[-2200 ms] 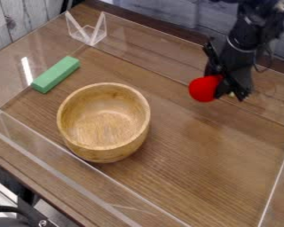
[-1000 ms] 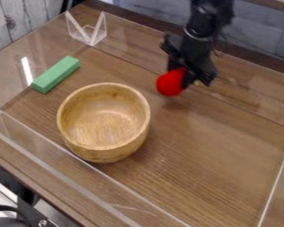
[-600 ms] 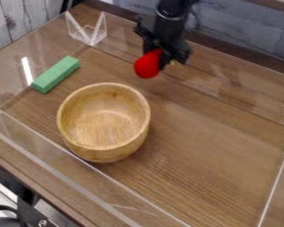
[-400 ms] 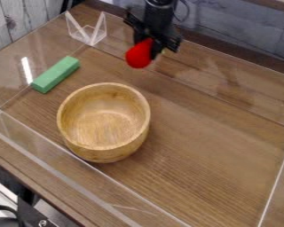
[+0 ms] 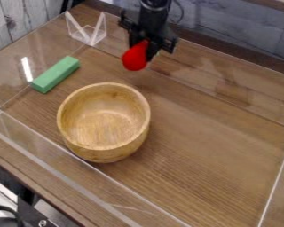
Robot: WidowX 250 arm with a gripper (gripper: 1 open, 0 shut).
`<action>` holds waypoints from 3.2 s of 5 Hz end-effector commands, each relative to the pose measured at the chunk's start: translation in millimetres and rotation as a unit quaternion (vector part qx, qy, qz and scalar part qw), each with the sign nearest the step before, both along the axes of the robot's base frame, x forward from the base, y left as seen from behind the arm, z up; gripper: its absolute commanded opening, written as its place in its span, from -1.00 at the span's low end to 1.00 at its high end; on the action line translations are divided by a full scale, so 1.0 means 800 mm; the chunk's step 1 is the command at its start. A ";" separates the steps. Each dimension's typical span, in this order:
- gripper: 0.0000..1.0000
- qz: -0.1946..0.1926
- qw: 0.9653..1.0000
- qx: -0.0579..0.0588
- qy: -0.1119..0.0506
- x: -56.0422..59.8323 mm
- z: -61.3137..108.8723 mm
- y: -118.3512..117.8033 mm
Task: Move the red fruit to the left
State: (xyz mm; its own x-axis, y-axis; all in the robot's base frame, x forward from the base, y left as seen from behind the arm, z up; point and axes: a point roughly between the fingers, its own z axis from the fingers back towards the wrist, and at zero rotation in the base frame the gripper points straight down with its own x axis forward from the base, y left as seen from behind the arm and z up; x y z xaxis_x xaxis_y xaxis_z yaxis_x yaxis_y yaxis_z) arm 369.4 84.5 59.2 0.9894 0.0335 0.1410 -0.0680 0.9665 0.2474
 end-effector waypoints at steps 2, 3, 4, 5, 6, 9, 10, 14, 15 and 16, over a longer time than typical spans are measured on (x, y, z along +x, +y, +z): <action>-1.00 0.043 0.998 -0.005 -0.035 0.010 0.003 0.015; -1.00 0.057 0.998 -0.016 -0.038 0.009 0.000 0.017; -1.00 0.075 0.996 -0.024 -0.039 0.008 -0.006 0.022; -1.00 0.094 0.994 -0.032 -0.040 0.009 -0.012 0.026; 1.00 0.100 0.993 -0.039 -0.039 0.004 -0.004 0.028; -1.00 0.080 0.994 -0.060 -0.044 -0.002 0.008 0.039; 1.00 0.069 0.995 -0.068 -0.039 0.000 0.000 0.043; -1.00 0.019 0.995 -0.088 -0.031 0.003 -0.004 0.044; -1.00 0.002 0.996 -0.088 -0.027 -0.005 -0.003 0.058; -1.00 -0.017 0.996 -0.090 -0.021 -0.013 -0.004 0.070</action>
